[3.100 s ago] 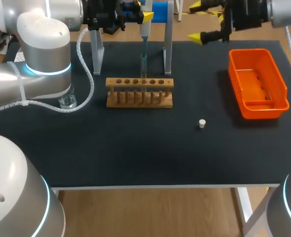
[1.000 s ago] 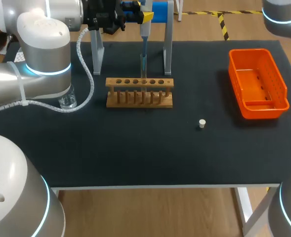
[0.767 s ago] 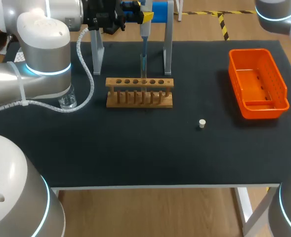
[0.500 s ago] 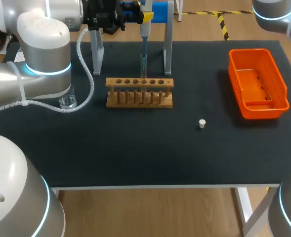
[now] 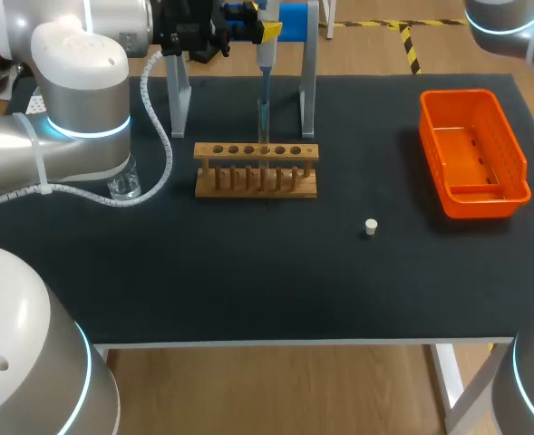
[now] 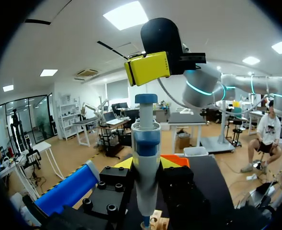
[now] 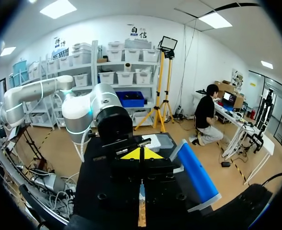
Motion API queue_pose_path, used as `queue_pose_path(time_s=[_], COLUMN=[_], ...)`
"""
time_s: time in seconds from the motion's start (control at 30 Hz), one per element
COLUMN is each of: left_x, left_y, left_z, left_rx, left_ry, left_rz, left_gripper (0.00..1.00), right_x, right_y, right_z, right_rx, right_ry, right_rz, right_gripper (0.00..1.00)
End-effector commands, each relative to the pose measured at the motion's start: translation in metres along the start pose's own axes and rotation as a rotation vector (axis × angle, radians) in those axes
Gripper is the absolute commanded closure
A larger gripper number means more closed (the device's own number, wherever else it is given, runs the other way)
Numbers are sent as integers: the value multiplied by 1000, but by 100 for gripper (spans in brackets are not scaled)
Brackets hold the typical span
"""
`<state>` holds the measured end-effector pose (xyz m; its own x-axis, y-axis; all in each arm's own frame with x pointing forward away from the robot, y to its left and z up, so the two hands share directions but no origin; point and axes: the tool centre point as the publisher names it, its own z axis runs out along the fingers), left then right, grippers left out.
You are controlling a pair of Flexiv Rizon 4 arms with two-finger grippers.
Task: Invert the test tube, pick up the pipette, mount the tip to pipette, aspirate from beaker and dispense into the tube, eject the tip, return the pipette, and cap with the stopper.
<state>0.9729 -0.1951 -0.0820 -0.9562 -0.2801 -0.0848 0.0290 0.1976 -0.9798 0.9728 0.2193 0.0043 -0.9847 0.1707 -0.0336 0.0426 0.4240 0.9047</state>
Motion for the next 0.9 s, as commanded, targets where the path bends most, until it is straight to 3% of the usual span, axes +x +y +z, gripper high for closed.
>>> queue_pose_path(time_s=[0.03, 0.9], left_x=[-1, -1], left_y=[1, 1], left_z=[0, 0], left_rx=[6, 6], left_ry=[1, 1], left_rz=[2, 2], left_gripper=[100, 100], right_x=[-1, -1], right_y=[1, -7], right_z=[1, 7], right_rx=[7, 36], right_ry=[5, 33], right_rz=[-1, 7], right_gripper=[100, 100])
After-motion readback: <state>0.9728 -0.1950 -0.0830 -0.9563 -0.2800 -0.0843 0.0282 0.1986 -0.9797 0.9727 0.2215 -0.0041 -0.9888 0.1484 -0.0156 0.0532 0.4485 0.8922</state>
